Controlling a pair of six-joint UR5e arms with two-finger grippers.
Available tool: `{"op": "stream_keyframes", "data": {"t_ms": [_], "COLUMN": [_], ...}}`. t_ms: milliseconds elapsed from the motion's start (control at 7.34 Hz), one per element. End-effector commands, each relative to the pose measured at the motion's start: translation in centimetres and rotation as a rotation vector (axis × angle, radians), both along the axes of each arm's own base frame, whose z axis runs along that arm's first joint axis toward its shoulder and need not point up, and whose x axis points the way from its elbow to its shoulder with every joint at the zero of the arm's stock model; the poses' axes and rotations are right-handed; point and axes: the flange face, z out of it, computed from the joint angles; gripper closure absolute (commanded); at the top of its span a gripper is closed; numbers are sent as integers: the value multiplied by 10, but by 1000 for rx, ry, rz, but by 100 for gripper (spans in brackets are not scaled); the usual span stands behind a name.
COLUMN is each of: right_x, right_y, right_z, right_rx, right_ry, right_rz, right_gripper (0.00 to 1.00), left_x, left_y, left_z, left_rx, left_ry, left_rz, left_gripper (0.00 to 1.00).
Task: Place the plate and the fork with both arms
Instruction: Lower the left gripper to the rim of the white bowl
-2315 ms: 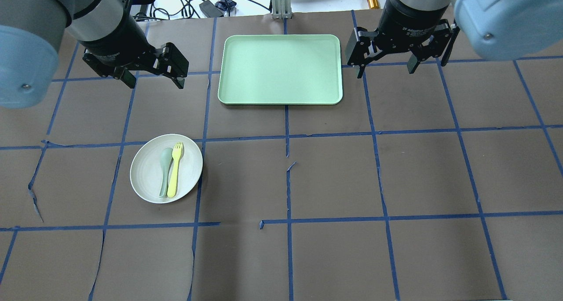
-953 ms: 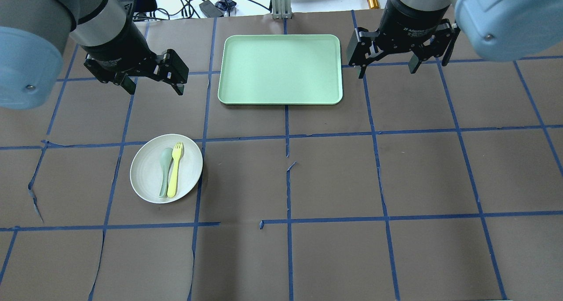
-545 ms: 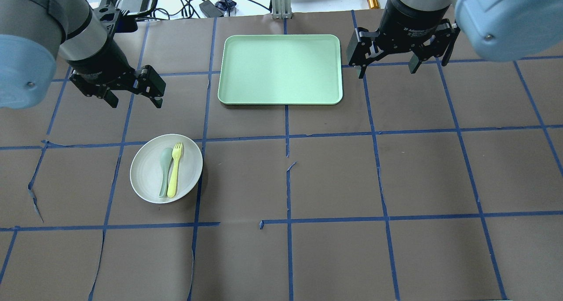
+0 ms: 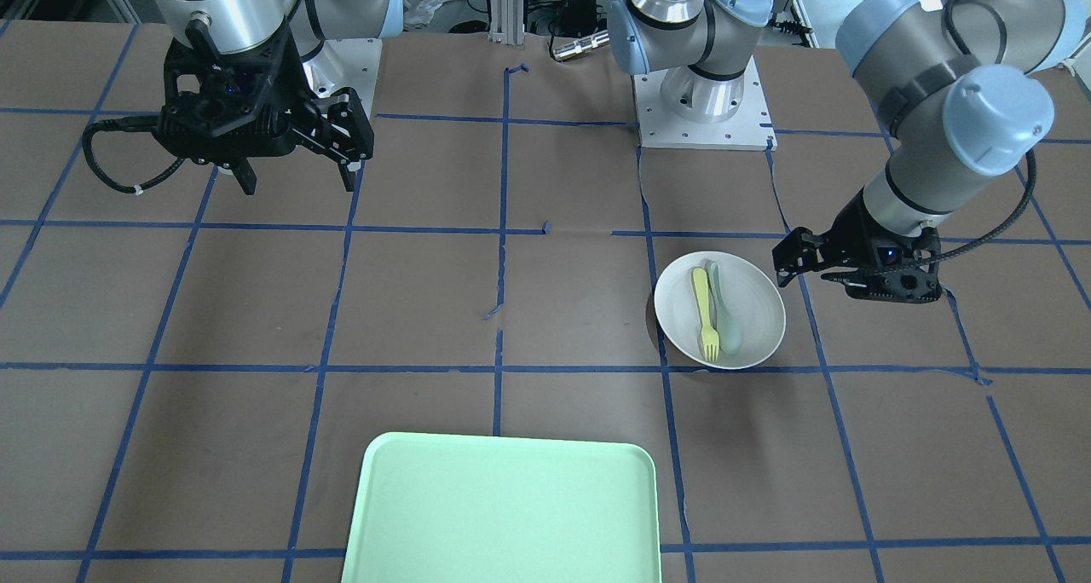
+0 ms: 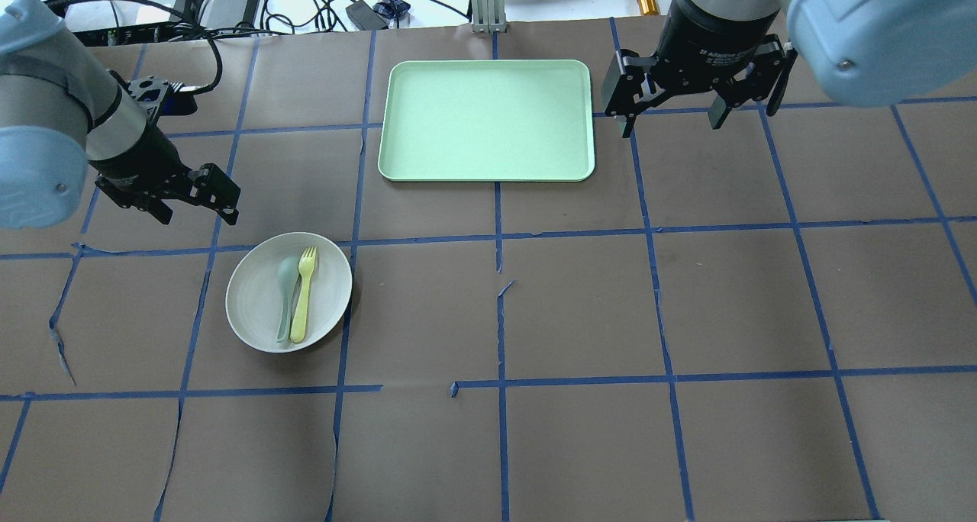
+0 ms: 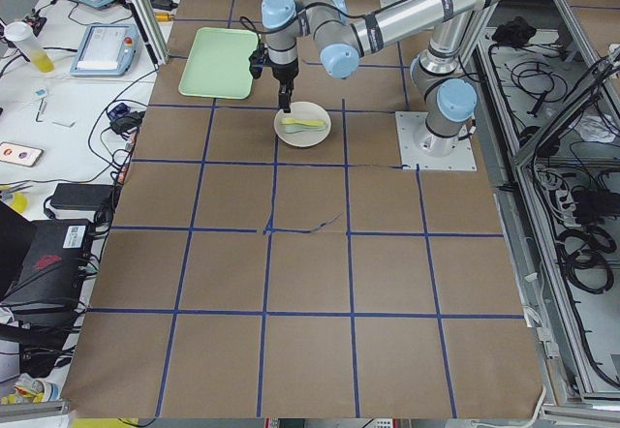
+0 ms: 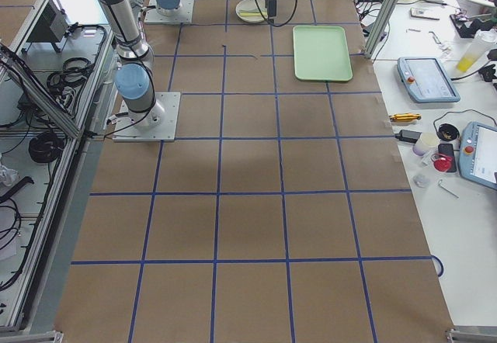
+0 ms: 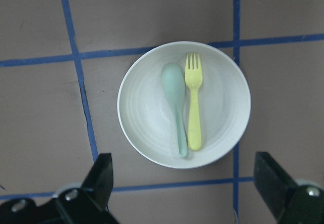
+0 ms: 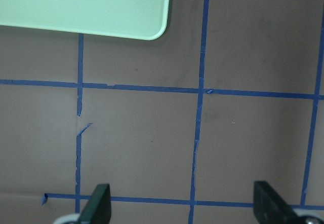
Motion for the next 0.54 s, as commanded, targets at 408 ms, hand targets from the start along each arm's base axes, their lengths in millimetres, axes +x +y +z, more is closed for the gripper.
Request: {"op": "stream_keyframes", "data": {"t_ms": [408], "right_x": [0], "right_y": [0], "right_z": [0], "right_rx": [0], "right_ry": [0], "right_rz": [0], "right_gripper": [0], "left_x": [18], "left_y": [14], "left_z": [-117], "left_rx": [62], "left_ry": [18], "left_rz": [20], "left_gripper": [29]}}
